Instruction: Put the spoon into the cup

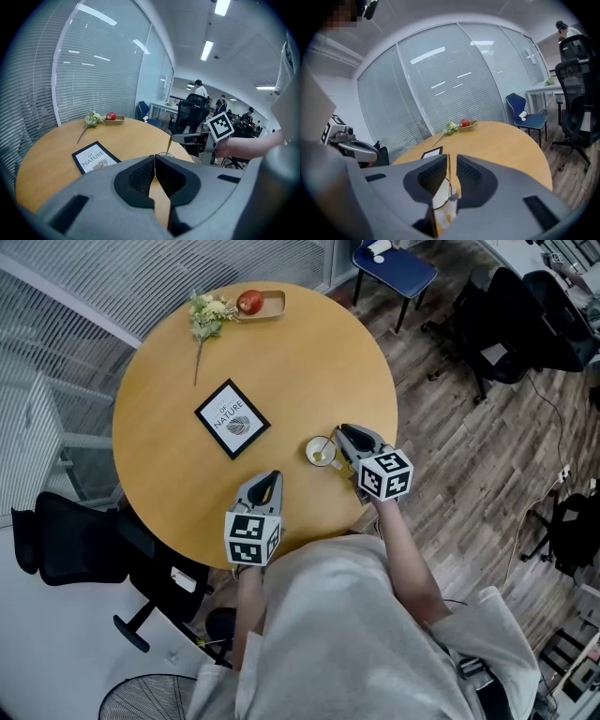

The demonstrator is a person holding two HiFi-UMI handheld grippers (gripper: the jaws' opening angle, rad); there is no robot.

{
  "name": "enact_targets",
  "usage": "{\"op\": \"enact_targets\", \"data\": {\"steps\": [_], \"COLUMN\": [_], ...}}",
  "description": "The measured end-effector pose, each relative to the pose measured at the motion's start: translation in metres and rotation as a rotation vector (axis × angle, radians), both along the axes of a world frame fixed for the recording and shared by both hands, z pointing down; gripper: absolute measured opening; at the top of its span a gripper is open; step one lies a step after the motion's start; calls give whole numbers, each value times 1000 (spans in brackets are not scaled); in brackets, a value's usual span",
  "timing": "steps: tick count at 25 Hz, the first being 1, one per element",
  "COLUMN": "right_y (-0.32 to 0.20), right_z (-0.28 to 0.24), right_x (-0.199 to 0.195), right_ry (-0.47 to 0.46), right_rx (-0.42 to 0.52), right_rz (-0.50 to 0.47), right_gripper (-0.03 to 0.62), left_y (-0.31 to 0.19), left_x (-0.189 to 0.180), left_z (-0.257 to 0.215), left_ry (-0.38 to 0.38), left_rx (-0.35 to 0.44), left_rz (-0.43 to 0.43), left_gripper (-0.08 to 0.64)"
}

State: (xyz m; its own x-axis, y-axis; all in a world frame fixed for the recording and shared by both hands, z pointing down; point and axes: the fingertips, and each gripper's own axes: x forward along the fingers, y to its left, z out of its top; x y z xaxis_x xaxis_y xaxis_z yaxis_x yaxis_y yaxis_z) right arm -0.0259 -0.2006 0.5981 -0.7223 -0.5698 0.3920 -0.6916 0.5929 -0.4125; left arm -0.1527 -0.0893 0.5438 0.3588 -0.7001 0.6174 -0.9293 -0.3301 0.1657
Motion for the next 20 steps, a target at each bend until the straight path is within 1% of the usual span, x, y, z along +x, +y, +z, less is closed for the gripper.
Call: {"op": "enact_targets", "data": {"steps": [5,9,16,20], "right_y": [11,25,37,42], "right_z": [-5,-10,-12,-18], "right_x": [10,10,8,4], "right_ry": [-14,-26,-7,-1], "right_rx": [-14,-17,-7,4], "right_rz": [2,-11,-38,-55], "right_gripper": [58,58,59,59], "left_y": [-4,-3,-5,-9], "left_x": [13,13,10,14], "left_z": [1,3,5,6], "left_ry": [9,12,12,19], "left_rx": [1,-3,-1,-3], "left_rz": [26,29,21,32], "left_gripper": [9,9,9,9]}}
